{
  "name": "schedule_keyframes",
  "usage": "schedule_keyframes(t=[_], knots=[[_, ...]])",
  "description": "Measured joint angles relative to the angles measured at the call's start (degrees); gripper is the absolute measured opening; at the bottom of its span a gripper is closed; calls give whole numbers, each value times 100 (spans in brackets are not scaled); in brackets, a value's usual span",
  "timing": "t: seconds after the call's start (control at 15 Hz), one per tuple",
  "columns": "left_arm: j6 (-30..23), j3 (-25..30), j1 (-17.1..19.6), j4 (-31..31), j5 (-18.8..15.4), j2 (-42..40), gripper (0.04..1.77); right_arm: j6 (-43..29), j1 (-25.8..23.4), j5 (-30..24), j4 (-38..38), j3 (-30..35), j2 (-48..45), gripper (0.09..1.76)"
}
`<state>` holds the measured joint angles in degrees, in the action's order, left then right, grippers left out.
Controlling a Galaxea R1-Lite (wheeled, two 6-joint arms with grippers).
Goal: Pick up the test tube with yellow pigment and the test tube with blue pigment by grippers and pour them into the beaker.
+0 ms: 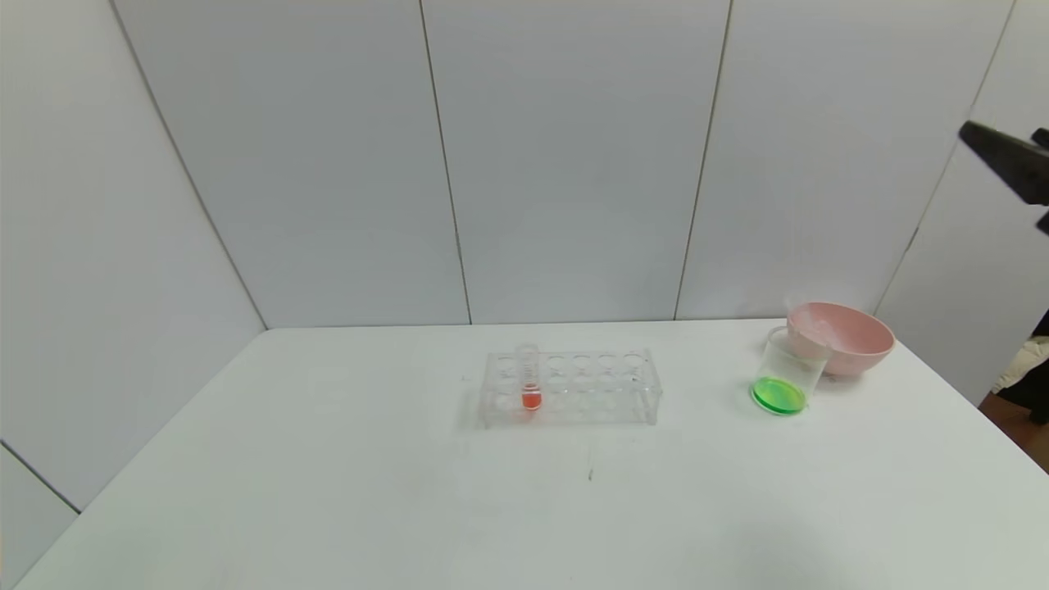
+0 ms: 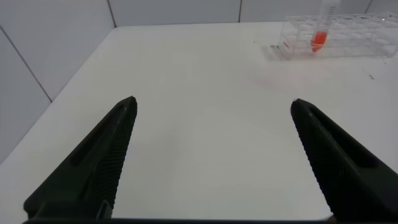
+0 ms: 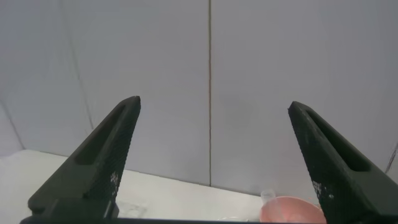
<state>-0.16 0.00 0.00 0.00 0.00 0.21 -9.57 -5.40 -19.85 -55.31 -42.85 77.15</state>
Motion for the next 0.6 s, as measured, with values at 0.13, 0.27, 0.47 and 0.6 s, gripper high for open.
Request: schedule_keyframes(t=[0.13,0.27,0.47,0.6], knots=[[0,0,-5,0,0,0,176,0,-9,-155,345,368,-1023,170],[0,0,-2,0,0,0,176,-2,-13,-284,1062,633,-2139,170],[0,0,-2,0,0,0,176,11,-11,-366,2405,813,-3755,170],[2,0,-2,0,0,0,176,76,13,-399,3100,866,-4635,170]])
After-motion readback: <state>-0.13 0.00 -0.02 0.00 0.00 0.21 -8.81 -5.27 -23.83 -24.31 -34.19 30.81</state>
